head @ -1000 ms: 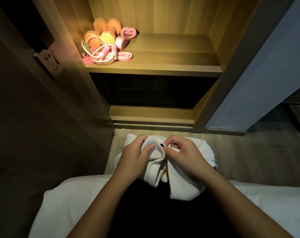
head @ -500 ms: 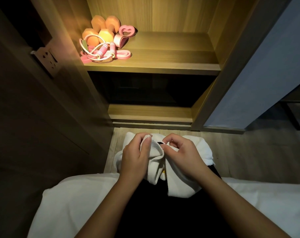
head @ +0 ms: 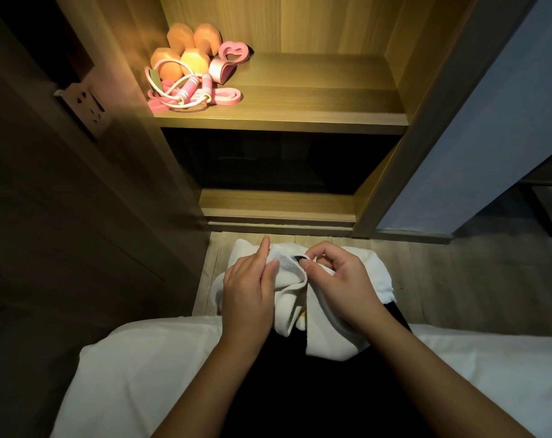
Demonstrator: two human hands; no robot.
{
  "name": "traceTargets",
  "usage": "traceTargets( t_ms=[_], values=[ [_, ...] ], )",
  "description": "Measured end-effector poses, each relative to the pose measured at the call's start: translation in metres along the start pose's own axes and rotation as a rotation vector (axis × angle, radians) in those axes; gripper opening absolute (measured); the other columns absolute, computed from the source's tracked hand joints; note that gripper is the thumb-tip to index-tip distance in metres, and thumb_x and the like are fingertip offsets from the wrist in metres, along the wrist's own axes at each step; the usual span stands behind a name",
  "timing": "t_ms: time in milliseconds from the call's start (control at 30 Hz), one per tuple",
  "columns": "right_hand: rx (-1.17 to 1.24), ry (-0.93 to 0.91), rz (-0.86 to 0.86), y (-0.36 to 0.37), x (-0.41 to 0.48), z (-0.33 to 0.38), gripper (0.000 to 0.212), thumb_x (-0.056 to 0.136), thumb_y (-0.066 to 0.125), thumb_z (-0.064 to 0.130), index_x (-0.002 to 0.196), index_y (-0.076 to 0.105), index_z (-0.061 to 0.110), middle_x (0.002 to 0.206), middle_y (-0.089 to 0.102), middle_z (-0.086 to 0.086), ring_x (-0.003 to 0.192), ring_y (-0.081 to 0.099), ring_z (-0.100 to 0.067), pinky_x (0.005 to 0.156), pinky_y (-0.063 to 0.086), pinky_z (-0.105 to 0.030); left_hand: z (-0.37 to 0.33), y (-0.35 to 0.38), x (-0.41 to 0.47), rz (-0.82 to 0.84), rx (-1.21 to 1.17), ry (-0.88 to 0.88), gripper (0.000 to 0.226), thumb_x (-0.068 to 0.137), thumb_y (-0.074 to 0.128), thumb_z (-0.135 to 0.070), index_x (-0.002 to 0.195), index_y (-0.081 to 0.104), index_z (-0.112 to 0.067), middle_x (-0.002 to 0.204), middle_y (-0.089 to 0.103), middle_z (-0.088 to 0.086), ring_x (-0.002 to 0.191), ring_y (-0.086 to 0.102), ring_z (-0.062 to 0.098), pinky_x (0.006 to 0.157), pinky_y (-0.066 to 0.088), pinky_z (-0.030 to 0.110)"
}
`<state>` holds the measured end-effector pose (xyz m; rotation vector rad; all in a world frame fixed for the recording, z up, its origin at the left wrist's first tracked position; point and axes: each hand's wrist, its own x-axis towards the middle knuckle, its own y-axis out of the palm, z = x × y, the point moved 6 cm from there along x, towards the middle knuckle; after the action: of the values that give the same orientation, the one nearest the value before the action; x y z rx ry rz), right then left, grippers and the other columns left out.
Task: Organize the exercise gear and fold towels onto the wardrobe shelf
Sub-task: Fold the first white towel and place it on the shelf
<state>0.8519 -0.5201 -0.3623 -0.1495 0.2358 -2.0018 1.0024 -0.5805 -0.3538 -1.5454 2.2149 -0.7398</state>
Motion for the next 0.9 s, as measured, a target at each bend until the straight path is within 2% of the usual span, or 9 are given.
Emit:
traceTargets(
  t_ms=[133,267,367,467,567,633,700,833,900],
  values=[
    [-0.001,-0.006,0.011,-0.001,0.0,0.001,0.006,0.088,0.064,0.028,0.082,0.065,0.028,0.065,0.061,0.016,0.063,0.056,0.0,0.059,0.044,-0.011,0.005,-0.001,0.002,0.028,-0.072,-0.049,0.056,0.09,0.035,-0.056,0.134,0.056,-0.028,0.125,0.063,-0.005,0.114,0.055,0.01,0.099,0.049,0.046],
    [-0.06,0.036,0.049,-0.001,0.002,-0.003,0.009,0.087,0.062,0.038,0.084,0.063,0.03,0.067,0.062,0.006,0.063,0.055,-0.004,0.058,0.045,-0.023,0.007,0.0,0.01,0.056,-0.164,-0.088,0.021,0.096,0.053,-0.037,0.11,0.063,-0.026,0.103,0.067,-0.008,0.096,0.063,0.012,0.08,0.058,0.038],
    [-0.147,0.083,0.105,-0.006,0.005,-0.01,0.015,0.086,0.061,0.049,0.088,0.062,0.034,0.072,0.063,0.02,0.072,0.056,0.007,0.065,0.042,-0.017,0.005,-0.001,0.017,0.057,-0.151,-0.062,0.013,0.098,0.052,-0.032,0.104,0.06,-0.025,0.096,0.066,-0.008,0.09,0.063,0.012,0.071,0.055,0.03],
    [-0.302,0.097,0.171,-0.015,0.005,-0.014,0.023,0.08,0.054,0.059,0.088,0.06,0.039,0.076,0.061,0.025,0.072,0.053,0.002,0.064,0.039,-0.021,0.008,-0.004,0.026,0.029,-0.125,-0.049,0.011,0.099,0.049,-0.029,0.102,0.056,-0.021,0.092,0.064,-0.005,0.086,0.062,0.013,0.068,0.051,0.031],
    [-0.403,0.111,0.233,-0.027,-0.006,-0.022,0.013,0.078,0.047,0.043,0.086,0.057,0.042,0.076,0.062,0.015,0.064,0.051,0.0,0.061,0.038,-0.023,0.012,-0.003,0.033,0.012,-0.1,-0.04,0.011,0.1,0.048,-0.025,0.097,0.055,-0.017,0.086,0.062,-0.004,0.082,0.06,0.017,0.065,0.048,0.033],
    [-0.423,0.134,0.298,-0.037,-0.015,-0.028,0.016,0.085,0.05,0.026,0.088,0.058,0.04,0.087,0.065,0.013,0.079,0.057,-0.001,0.072,0.042,-0.024,0.017,0.0,0.033,0.007,-0.087,-0.055,0.012,0.1,0.048,-0.025,0.098,0.055,-0.016,0.087,0.062,-0.002,0.083,0.06,0.019,0.07,0.05,0.039],
    [-0.418,0.191,0.345,-0.052,-0.021,-0.036,0.02,0.093,0.051,0.015,0.092,0.061,0.032,0.097,0.065,0.01,0.095,0.058,-0.01,0.082,0.044,-0.027,0.024,0.004,0.031,0.01,-0.085,-0.08,0.013,0.101,0.047,-0.027,0.1,0.055,-0.017,0.088,0.062,-0.003,0.084,0.06,0.018,0.071,0.05,0.038],
    [-0.199,0.372,0.328,-0.081,-0.03,-0.044,0.008,0.099,0.052,0.02,0.101,0.059,0.018,0.102,0.061,-0.002,0.103,0.058,-0.021,0.088,0.047,-0.036,0.029,0.005,0.032,-0.001,-0.089,-0.073,0.014,0.101,0.046,-0.026,0.099,0.054,-0.016,0.089,0.061,-0.002,0.084,0.059,0.018,0.071,0.049,0.037],
    [-0.183,0.397,0.285,-0.092,-0.032,-0.042,0.012,0.099,0.053,0.024,0.104,0.059,0.015,0.103,0.062,-0.003,0.099,0.059,-0.018,0.081,0.049,-0.03,0.029,0.004,0.034,0.011,-0.108,-0.07,0.013,0.101,0.046,-0.026,0.099,0.054,-0.016,0.089,0.061,-0.003,0.083,0.059,0.016,0.068,0.049,0.034]
  ],
)
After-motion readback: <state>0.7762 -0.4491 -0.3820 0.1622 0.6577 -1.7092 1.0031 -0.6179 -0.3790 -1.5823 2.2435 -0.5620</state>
